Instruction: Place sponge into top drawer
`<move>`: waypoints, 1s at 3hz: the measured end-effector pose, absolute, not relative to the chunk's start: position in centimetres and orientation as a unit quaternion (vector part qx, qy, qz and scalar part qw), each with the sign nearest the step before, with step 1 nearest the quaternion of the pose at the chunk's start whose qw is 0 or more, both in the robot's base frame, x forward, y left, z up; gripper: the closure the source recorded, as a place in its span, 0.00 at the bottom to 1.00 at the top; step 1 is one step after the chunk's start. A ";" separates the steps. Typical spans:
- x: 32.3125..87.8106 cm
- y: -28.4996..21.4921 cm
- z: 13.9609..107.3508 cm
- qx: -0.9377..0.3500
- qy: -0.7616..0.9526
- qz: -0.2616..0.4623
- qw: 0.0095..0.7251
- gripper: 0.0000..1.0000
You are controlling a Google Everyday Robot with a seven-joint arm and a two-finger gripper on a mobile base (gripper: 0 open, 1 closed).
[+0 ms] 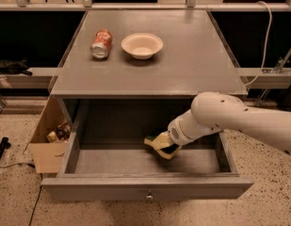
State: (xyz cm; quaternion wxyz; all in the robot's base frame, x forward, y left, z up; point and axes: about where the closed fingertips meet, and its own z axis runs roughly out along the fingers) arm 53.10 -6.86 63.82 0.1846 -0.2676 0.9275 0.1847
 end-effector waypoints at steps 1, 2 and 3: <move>53.1 -6.9 63.8 -0.268 0.927 0.185 0.185 0.52; 53.1 -6.9 63.8 -0.268 0.927 0.185 0.185 0.28; 53.1 -6.8 63.8 -0.268 0.927 0.185 0.185 0.00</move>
Offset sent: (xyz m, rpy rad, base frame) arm 0.0000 0.0000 0.0000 0.0000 0.0000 0.0000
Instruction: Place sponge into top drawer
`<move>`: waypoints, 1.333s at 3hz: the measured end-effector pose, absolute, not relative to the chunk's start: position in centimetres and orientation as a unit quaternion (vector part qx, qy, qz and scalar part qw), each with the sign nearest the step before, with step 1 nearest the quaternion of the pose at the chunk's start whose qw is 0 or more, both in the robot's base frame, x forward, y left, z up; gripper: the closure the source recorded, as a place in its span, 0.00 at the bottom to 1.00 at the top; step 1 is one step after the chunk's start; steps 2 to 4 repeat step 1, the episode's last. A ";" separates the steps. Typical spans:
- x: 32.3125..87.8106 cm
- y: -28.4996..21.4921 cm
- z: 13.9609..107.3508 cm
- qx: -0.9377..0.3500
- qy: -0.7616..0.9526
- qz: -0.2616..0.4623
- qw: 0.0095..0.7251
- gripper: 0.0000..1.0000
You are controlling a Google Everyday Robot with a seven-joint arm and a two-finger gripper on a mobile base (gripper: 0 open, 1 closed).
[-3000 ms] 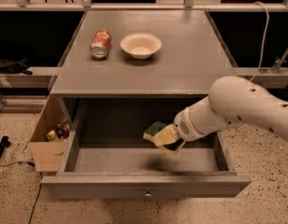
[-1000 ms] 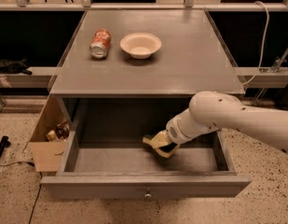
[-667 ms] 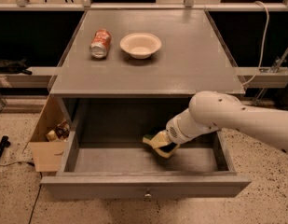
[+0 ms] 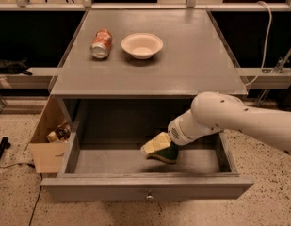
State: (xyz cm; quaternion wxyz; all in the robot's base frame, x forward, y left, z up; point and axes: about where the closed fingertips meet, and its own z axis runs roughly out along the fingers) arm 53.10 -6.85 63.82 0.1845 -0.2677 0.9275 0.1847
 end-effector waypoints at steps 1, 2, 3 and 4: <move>53.1 -6.8 63.8 -0.268 0.927 0.185 0.185 0.00; 53.1 -6.8 63.8 -0.268 0.927 0.185 0.185 0.00; 53.1 -6.8 63.8 -0.268 0.927 0.185 0.185 0.00; 53.1 -6.8 63.8 -0.268 0.927 0.185 0.185 0.00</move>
Offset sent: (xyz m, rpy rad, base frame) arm 0.0000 0.0000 0.0000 0.0000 0.0000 0.0000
